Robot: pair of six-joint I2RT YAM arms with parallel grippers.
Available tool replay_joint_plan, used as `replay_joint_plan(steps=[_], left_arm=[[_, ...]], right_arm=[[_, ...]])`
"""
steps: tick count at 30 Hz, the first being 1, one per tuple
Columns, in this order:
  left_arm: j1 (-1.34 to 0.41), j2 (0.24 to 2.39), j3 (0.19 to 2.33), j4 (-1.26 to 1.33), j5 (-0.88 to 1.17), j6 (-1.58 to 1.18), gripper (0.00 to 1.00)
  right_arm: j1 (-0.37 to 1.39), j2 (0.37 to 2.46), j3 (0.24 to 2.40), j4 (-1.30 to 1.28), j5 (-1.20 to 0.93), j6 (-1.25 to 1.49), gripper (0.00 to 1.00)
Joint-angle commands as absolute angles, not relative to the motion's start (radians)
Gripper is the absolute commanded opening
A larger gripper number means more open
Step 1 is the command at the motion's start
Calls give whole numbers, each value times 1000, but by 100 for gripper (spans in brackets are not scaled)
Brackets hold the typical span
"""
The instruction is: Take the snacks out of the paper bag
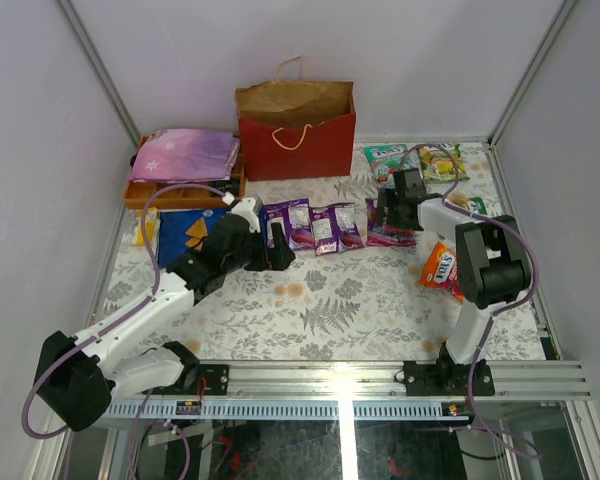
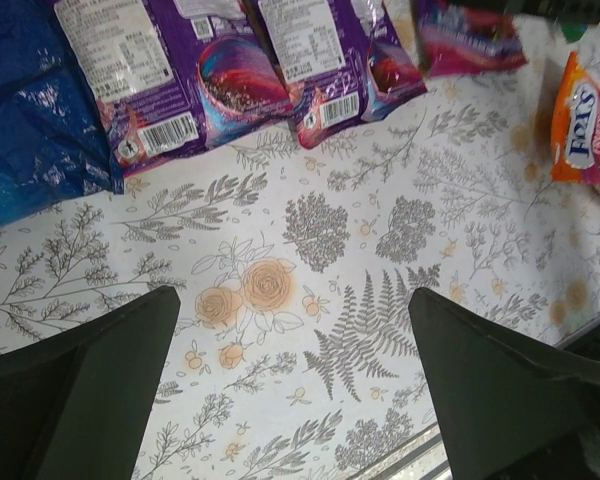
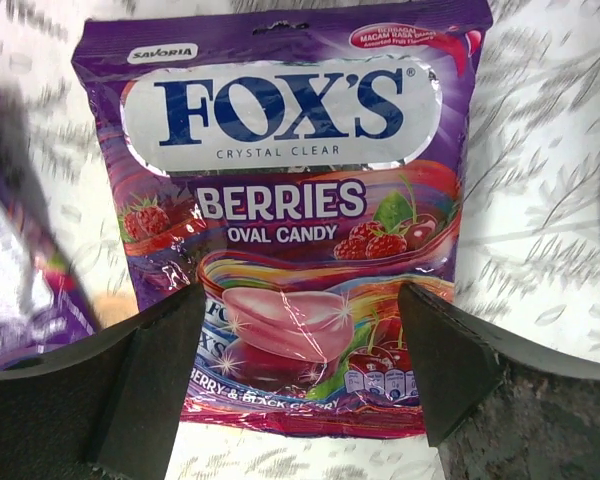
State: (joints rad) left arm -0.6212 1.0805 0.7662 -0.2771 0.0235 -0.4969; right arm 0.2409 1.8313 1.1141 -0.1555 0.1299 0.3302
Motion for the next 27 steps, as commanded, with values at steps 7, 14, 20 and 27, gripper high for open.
replay_joint_plan(steps=[7, 14, 20, 27], left_arm=[[-621, 1065, 750, -303, 96, -457, 100], [-624, 1051, 711, -281, 139, -474, 100], [-627, 1044, 683, -248, 203, -491, 100], [-630, 1020, 654, -235, 239, -503, 100]], right_arm=[[195, 1562, 1164, -277, 105, 290, 99], [114, 1250, 1008, -557, 218, 478, 99], [-85, 1084, 800, -568, 258, 635, 99], [-118, 1140, 738, -559, 299, 732, 99]])
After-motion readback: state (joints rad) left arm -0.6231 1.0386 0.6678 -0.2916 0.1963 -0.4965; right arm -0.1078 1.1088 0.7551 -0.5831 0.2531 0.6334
